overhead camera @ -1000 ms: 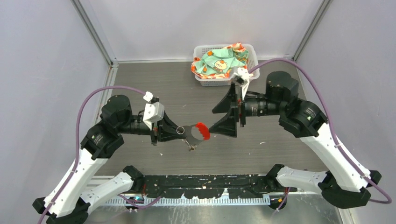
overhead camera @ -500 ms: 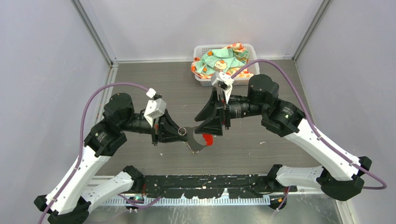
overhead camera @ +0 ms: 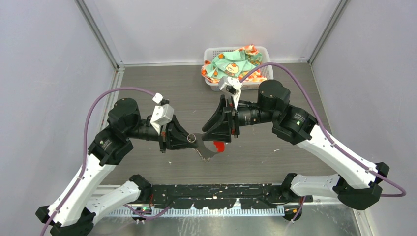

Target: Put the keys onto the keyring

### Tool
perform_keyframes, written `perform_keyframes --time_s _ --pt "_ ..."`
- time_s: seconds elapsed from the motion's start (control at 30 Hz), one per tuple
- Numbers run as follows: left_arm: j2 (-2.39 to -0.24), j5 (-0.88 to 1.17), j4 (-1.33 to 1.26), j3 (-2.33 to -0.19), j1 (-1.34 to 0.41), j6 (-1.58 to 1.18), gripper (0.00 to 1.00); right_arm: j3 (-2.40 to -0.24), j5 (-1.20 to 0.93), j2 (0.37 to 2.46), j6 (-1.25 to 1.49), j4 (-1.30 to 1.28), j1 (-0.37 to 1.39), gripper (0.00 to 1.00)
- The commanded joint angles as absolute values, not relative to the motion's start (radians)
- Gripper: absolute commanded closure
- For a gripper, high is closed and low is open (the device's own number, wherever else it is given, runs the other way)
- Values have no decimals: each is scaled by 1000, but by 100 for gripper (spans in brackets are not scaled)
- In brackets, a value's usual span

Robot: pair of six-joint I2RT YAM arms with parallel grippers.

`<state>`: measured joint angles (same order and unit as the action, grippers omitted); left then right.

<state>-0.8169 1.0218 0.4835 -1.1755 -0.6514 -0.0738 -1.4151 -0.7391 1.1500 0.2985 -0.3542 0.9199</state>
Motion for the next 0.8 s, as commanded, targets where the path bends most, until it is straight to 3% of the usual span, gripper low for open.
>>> perform_keyframes --time_s 0.0,0.1,0.23,0.27,0.33,0.37,0.43,0.57,0.77 --pt "-808 1038 419 -1193 -650 -82 100 -1419 -704 1134 283 -363 928 64" --pt "-811 1040 419 -1199 -650 -84 100 -1443 -687 1148 262 -396 930 95" --pt "-806 1005 443 -1205 -649 -45 99 -1459 -659 1146 255 -429 934 99" --pt "-805 985 466 -1210 -650 -14 89 -1458 -650 1139 262 -430 934 99" --pt "-794 919 535 -1220 -650 91 42 -1451 -626 1126 272 -428 936 99" --pt "-785 881 563 -1221 -649 157 29 -1448 -613 1118 276 -428 936 99" --pt "-751 797 595 -1213 -649 281 17 -1441 -589 1105 283 -430 936 99" --pt "-695 658 535 -1180 -649 428 13 -1439 -565 1098 299 -434 939 99" --pt "-663 651 431 -1152 -649 488 16 -1471 -486 1120 302 -469 962 99"
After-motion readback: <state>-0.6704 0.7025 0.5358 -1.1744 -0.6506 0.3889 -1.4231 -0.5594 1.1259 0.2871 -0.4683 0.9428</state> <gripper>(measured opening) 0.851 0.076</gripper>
